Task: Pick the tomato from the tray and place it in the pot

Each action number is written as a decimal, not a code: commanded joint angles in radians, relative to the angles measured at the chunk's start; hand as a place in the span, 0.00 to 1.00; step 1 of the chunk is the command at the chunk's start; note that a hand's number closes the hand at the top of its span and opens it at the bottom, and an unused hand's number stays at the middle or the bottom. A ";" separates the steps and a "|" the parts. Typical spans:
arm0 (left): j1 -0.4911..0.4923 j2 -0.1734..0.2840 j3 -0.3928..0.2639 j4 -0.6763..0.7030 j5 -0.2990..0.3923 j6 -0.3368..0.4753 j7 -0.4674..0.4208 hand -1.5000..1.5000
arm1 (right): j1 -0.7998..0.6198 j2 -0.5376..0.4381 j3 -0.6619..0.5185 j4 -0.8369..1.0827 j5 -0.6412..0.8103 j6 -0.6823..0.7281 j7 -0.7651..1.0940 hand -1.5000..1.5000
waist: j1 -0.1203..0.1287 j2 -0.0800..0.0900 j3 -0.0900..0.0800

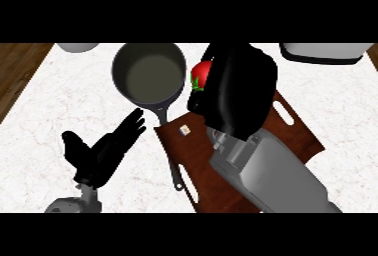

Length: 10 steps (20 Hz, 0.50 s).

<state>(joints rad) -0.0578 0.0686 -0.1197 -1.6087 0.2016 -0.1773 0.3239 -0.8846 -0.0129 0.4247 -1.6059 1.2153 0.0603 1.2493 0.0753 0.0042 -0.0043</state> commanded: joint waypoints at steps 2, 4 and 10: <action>0.018 -0.003 -0.017 -0.044 0.000 -0.001 0.012 0.50 | -0.147 0.012 -0.042 0.222 -0.079 -0.084 0.223 1.00 | 0.022 0.005 0.001; -0.003 -0.035 -0.040 0.002 -0.028 0.015 -0.012 0.50 | -0.204 0.012 -0.061 0.300 -0.103 -0.124 0.203 1.00 | 0.019 0.011 0.001; -0.012 -0.010 -0.022 -0.020 -0.002 -0.008 0.017 0.50 | -0.293 0.012 -0.112 0.546 -0.159 -0.262 0.099 1.00 | 0.027 0.016 0.002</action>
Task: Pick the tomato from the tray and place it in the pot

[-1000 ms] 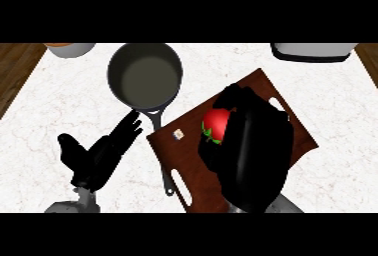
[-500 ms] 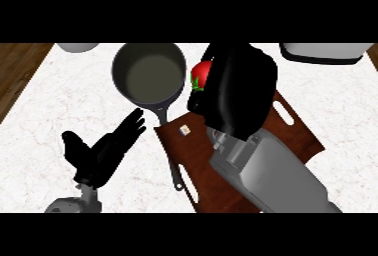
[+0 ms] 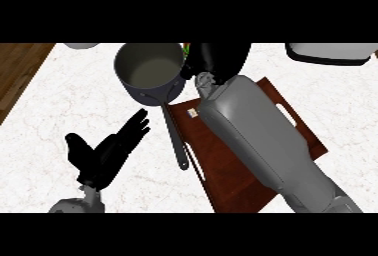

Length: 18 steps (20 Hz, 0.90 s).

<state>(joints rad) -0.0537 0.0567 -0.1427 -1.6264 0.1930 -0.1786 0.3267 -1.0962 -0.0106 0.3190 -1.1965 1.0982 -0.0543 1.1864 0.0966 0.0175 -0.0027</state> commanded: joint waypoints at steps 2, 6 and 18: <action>-0.027 -0.004 -0.009 -0.036 0.000 0.011 0.044 0.50 | -0.042 0.010 -0.041 0.194 -0.036 -0.255 0.084 1.00 | 0.017 0.010 0.002; -0.052 -0.009 0.002 0.026 -0.010 0.007 0.005 0.50 | -0.091 0.010 -0.065 0.310 -0.102 -0.339 0.036 1.00 | 0.026 0.017 0.000; -0.061 -0.031 -0.045 0.026 -0.034 -0.002 -0.007 0.50 | -0.042 0.010 -0.197 0.451 -0.334 -0.769 -0.205 0.00 | 0.059 0.028 0.004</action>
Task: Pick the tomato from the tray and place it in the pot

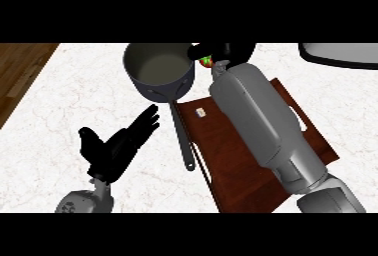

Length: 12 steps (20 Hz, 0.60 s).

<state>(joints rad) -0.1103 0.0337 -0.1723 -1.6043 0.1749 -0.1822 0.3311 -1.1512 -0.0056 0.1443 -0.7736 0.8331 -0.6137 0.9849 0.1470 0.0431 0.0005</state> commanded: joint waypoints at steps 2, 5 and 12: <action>-0.019 -0.001 -0.004 0.027 -0.009 -0.007 -0.010 0.50 | -0.023 0.005 -0.017 0.064 -0.086 -0.259 -0.037 0.00 | 0.027 0.010 -0.001; -0.037 -0.024 -0.006 0.017 -0.007 0.016 0.007 0.50 | -0.047 0.005 -0.019 0.099 -0.137 -0.330 -0.094 0.00 | 0.017 0.004 0.000; -0.003 -0.005 0.019 0.046 -0.001 0.005 -0.020 0.50 | -0.050 0.005 0.021 0.244 -0.137 -0.533 -0.144 0.00 | -0.027 -0.012 -0.002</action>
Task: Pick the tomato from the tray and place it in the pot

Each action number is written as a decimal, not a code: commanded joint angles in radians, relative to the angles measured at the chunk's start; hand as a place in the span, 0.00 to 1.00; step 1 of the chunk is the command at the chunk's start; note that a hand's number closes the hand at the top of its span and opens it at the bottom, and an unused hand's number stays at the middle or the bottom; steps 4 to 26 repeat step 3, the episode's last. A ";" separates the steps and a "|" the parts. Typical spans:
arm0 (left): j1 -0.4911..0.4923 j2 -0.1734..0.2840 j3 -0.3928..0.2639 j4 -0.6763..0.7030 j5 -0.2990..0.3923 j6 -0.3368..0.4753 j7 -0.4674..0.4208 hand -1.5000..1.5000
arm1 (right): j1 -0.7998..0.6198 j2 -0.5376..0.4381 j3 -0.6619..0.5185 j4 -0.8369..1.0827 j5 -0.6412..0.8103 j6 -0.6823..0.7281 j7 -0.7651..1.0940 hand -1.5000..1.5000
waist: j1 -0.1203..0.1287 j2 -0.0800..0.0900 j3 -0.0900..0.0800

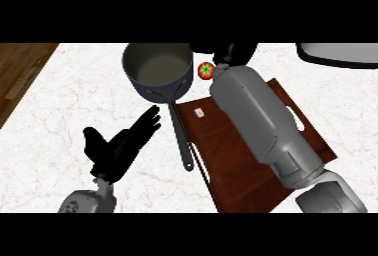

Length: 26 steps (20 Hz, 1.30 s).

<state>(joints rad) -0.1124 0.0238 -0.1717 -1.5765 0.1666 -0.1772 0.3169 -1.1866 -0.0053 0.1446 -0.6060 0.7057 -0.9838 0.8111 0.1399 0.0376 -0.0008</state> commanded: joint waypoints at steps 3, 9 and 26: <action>0.018 0.007 0.010 -0.054 0.006 0.020 0.043 0.50 | 0.033 0.005 0.054 0.089 -0.049 -0.230 0.023 0.00 | -0.035 -0.019 0.001; 0.018 0.007 0.010 -0.054 0.006 0.020 0.043 0.50 | 0.033 0.005 0.054 0.089 -0.049 -0.230 0.023 0.00 | -0.035 -0.019 0.001; 0.018 0.007 0.010 -0.054 0.006 0.020 0.043 0.50 | 0.033 0.005 0.054 0.089 -0.049 -0.230 0.023 0.00 | -0.035 -0.019 0.001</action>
